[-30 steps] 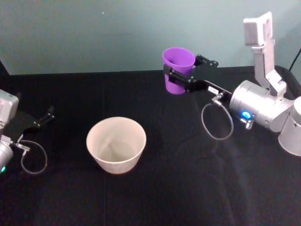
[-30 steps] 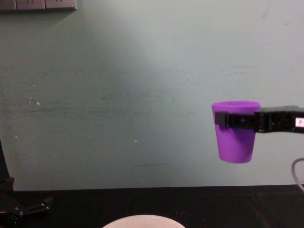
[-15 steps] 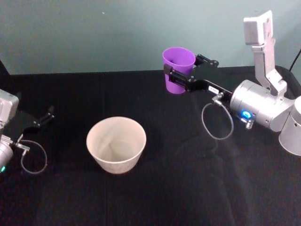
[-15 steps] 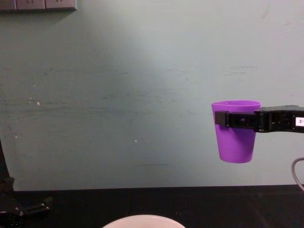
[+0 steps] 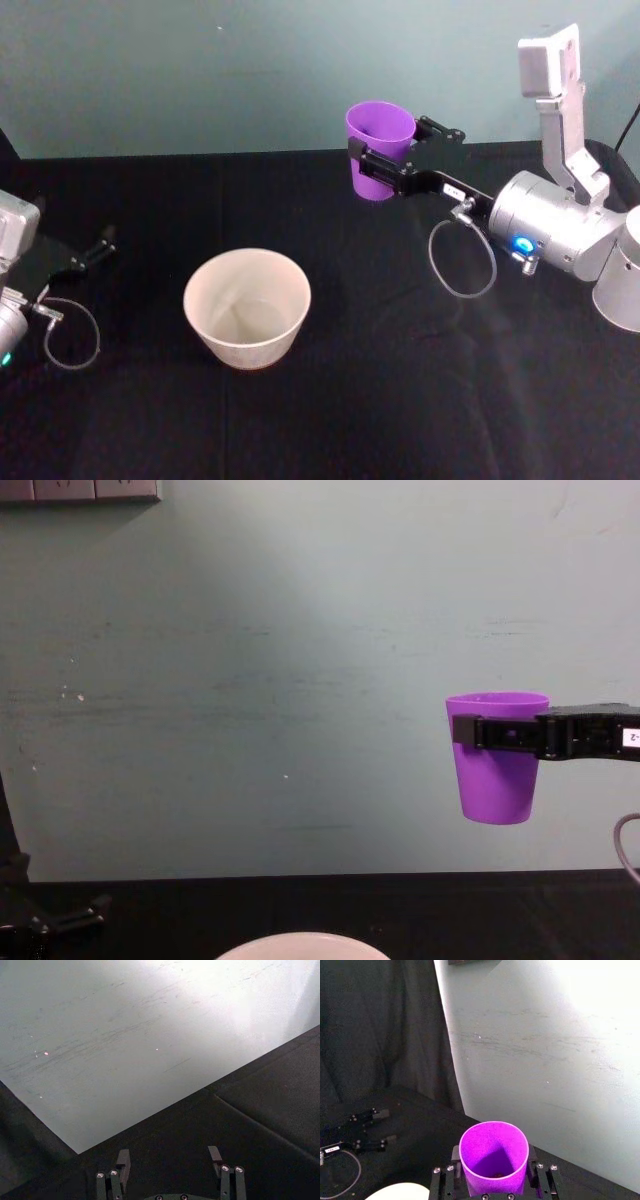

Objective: Pick up the cup and pour the mung beans from the cup into the bowl.

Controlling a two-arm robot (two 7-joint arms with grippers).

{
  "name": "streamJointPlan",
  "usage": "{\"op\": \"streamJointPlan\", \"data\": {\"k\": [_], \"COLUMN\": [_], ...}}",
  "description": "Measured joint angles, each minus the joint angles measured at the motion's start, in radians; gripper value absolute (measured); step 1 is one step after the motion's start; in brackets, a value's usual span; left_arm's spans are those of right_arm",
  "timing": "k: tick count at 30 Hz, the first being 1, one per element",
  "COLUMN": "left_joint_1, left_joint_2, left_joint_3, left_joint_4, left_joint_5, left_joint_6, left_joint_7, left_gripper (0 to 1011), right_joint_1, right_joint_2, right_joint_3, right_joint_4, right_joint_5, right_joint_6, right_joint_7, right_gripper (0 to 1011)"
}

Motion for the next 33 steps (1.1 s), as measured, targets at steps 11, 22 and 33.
{"op": "streamJointPlan", "data": {"k": [11, 22, 33], "left_joint_1": [0.0, 0.0, 0.0], "left_joint_2": [0.0, 0.0, 0.0], "left_joint_3": [0.0, 0.0, 0.0], "left_joint_4": [0.0, 0.0, 0.0], "left_joint_5": [0.0, 0.0, 0.0], "left_joint_6": [0.0, 0.0, 0.0], "left_joint_7": [0.0, 0.0, 0.0], "left_gripper": [1012, 1011, 1011], "right_joint_1": [-0.001, -0.001, -0.001], "right_joint_2": [-0.001, -0.001, -0.001], "right_joint_3": [0.0, 0.0, 0.0], "right_joint_4": [0.001, 0.001, 0.001], "right_joint_5": [0.0, 0.0, 0.0], "right_joint_6": [-0.001, -0.001, -0.001], "right_joint_7": [0.001, 0.001, 0.001], "right_gripper": [735, 735, 735]}}
